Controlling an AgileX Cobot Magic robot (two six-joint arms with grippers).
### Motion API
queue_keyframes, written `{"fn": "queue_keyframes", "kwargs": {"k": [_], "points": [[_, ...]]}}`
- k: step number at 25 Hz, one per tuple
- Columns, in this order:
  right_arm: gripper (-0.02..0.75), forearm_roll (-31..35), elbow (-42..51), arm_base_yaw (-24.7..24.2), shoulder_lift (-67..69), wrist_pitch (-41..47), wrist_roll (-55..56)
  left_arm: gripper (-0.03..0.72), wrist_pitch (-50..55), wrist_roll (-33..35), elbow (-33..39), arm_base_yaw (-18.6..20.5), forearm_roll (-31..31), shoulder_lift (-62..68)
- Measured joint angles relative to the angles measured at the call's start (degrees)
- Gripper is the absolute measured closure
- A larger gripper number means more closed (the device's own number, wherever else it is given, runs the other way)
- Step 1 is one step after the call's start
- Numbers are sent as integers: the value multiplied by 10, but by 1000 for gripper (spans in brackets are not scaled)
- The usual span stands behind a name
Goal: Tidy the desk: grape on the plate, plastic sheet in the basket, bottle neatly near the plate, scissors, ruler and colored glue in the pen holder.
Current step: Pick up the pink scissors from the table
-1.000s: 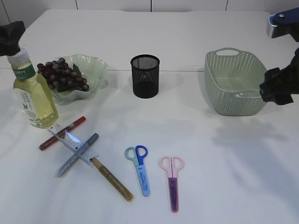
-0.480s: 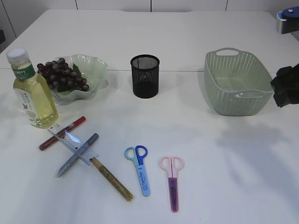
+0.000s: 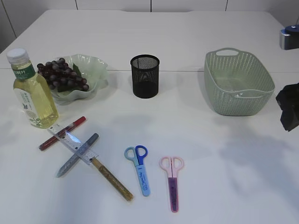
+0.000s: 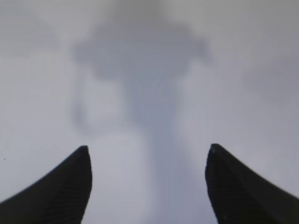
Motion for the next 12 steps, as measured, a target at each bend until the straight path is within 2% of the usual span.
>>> {"fn": "queue_keyframes", "kwargs": {"k": [5,12], "points": [[155,26,0,0,0,29,0,347,155,0,0,-48,-71,-49],[155,80,0,0,-1,37,-12,357,334,0,-20,-90,-98,-67]]}}
